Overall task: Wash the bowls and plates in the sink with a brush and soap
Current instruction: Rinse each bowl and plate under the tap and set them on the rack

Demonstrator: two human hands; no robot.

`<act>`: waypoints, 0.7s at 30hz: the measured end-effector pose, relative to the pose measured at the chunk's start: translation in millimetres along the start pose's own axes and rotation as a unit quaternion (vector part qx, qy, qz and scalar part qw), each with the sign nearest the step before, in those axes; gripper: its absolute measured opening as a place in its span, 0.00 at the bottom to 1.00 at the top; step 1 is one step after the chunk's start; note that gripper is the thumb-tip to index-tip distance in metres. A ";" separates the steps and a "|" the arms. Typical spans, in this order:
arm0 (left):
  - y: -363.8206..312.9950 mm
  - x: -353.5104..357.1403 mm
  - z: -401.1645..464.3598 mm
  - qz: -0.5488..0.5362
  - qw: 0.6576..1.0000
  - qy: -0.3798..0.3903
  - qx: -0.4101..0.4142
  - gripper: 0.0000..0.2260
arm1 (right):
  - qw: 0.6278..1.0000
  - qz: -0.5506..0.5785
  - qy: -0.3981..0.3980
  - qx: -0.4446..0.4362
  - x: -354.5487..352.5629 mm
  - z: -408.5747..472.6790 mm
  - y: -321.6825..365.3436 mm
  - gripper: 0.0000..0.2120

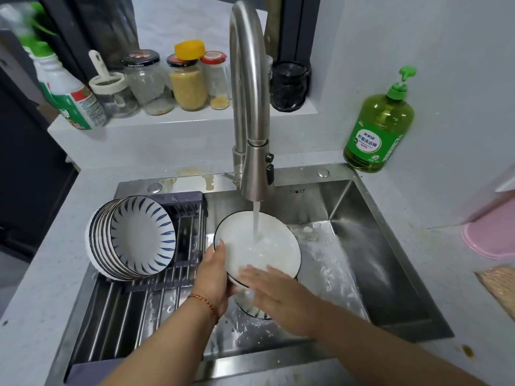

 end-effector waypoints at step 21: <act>-0.3 51.7 11.3 0.210 0.975 0.036 0.060 0.27 | 0.915 0.315 -0.143 0.207 -18.3 32.5 -47.9 0.05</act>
Point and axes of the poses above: each hand's wrist, its own z-axis towards the middle knuckle, its own x-axis out of the palm, y = z × x, the point moved 4 cm from there along z, towards the middle knuckle, and after that the axes turned 4 degrees about x, right-handed, at the moved point
